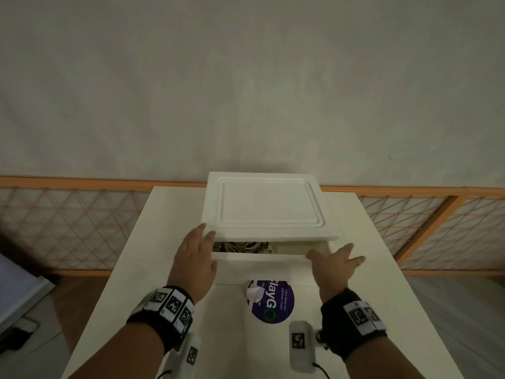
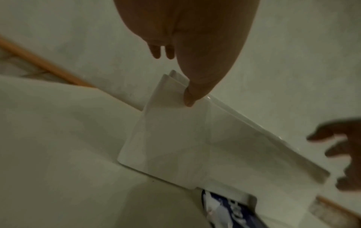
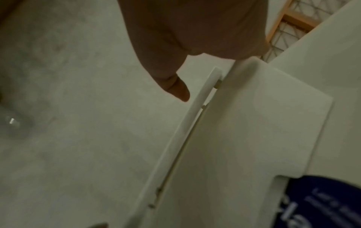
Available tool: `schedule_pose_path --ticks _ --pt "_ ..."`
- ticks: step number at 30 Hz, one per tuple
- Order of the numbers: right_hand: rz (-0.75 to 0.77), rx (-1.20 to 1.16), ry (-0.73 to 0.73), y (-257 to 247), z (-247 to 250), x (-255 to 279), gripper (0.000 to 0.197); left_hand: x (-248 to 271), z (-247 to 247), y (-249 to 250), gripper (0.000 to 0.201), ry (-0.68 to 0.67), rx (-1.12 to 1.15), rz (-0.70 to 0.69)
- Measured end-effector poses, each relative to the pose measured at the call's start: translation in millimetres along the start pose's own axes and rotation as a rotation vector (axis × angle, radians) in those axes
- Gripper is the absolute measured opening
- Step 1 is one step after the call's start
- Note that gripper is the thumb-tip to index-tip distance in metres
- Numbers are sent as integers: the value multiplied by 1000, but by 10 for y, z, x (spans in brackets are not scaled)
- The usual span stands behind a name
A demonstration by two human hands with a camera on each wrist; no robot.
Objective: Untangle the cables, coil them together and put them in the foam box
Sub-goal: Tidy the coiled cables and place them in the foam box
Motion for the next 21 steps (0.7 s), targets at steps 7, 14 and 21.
schedule_pose_path --ticks 7,14,21 --pt "-327 -817 -303 65 -200 -45 72 -182 -196 -48 78 -128 -149 -29" --pt "-376 -953 -320 38 -205 -33 76 131 -290 -494 97 54 652 639" --pt "-411 -1149 -487 69 -408 73 89 395 -771 -190 16 23 1830 1105"
Point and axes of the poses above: each hand's wrist, its own x-axis away from the middle knuckle, its own z-axis out of the back of the hand, y = z × x, the point moved 8 cm from there along -x, towards the middle knuckle, and after that the axes turned 10 degrees about x, right-handed, at the moved point
